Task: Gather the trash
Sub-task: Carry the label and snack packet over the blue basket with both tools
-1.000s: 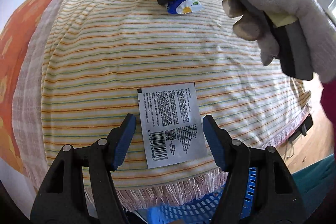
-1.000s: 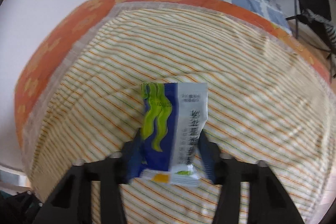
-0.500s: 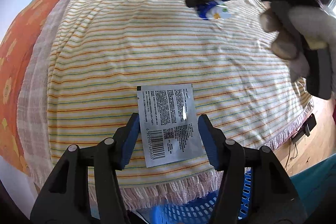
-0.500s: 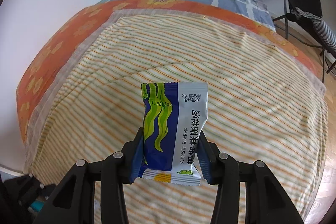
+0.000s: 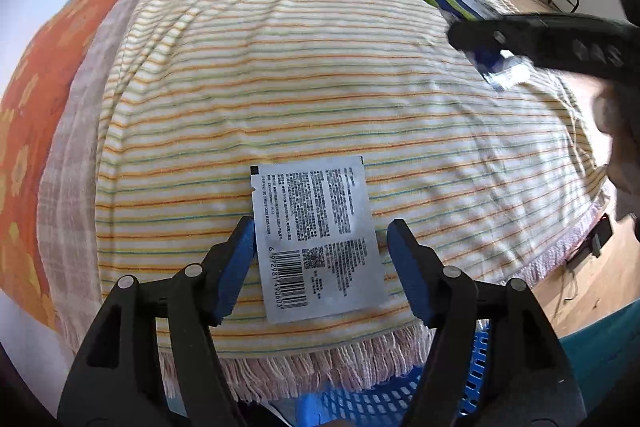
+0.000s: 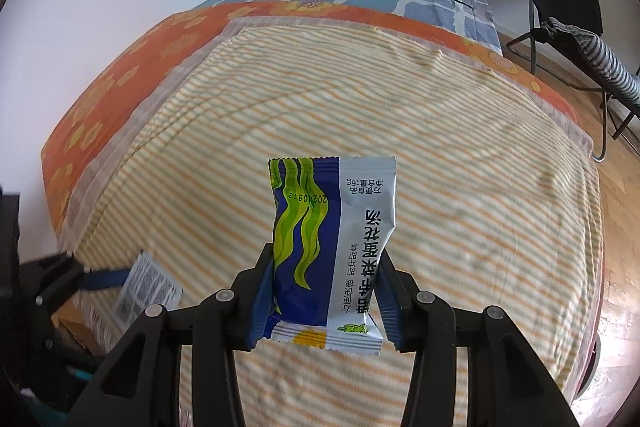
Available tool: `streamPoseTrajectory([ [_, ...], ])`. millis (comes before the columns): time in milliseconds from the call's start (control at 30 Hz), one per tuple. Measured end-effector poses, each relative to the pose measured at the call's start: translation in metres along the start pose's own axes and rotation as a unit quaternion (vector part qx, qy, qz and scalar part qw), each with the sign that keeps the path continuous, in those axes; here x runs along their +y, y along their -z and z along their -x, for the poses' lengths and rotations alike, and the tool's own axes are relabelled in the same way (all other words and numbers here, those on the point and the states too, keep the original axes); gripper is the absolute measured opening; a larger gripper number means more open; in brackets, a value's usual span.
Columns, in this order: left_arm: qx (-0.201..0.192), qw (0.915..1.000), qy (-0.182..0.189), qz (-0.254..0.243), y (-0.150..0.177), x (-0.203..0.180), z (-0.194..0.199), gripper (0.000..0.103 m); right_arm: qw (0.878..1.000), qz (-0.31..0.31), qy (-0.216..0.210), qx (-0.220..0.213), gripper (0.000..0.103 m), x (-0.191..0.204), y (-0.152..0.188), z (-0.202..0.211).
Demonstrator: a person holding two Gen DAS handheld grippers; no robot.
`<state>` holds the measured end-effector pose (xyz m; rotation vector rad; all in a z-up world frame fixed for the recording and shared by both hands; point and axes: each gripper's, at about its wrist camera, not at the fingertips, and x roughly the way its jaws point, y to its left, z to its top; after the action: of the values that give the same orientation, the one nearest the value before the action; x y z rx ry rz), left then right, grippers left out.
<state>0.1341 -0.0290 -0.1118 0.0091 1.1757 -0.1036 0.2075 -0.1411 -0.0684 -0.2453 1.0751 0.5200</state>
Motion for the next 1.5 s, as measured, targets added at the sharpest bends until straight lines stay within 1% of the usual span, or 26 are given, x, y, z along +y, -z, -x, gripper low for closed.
streamPoseTrajectory([
  [33,-0.001,1.0000,-0.004,0.001,-0.001,0.000,-0.001,0.069,1.000,0.000,-0.001,0.000,0.048,0.000,0.003,0.002],
  [67,-0.003,1.0000,-0.006,0.002,-0.002,-0.001,0.000,0.062,1.000,-0.001,-0.001,-0.001,0.048,0.000,0.008,0.006],
  [100,-0.005,0.9999,-0.011,0.006,-0.003,0.000,0.001,0.060,1.000,-0.003,-0.003,-0.003,0.048,0.001,0.012,0.010],
  [200,-0.009,0.9996,0.005,0.027,-0.005,0.008,0.005,0.060,1.000,-0.010,-0.012,-0.008,0.048,0.002,0.027,0.024],
  [400,-0.027,0.9984,0.014,0.047,0.000,0.020,0.023,0.059,0.999,-0.030,-0.030,-0.020,0.048,0.005,0.056,0.049],
  [533,-0.043,0.9978,0.021,0.046,0.009,0.017,0.042,0.059,0.999,-0.036,-0.034,-0.021,0.048,0.011,0.072,0.059],
  [667,-0.064,0.9974,0.019,0.028,0.022,0.010,0.063,0.059,0.998,-0.035,-0.034,-0.025,0.048,0.020,0.090,0.071],
  [900,-0.086,0.9958,0.032,0.007,0.048,-0.009,0.089,0.059,0.999,-0.028,-0.035,-0.026,0.048,0.039,0.131,0.093],
  [1033,-0.086,0.9955,0.040,-0.005,0.064,-0.018,0.095,0.060,0.999,-0.023,-0.027,-0.031,0.048,0.048,0.148,0.102],
  [1167,-0.085,0.9954,0.040,-0.019,0.085,-0.029,0.099,0.060,0.999,-0.024,-0.028,-0.029,0.048,0.056,0.166,0.106],
  [1333,-0.078,0.9956,0.046,-0.021,0.106,-0.035,0.098,0.059,0.999,-0.025,-0.024,-0.028,0.048,0.065,0.185,0.111],
  [1500,-0.070,0.9960,0.052,-0.020,0.122,-0.039,0.094,0.060,0.999,-0.032,-0.029,-0.021,0.048,0.068,0.199,0.109],
])
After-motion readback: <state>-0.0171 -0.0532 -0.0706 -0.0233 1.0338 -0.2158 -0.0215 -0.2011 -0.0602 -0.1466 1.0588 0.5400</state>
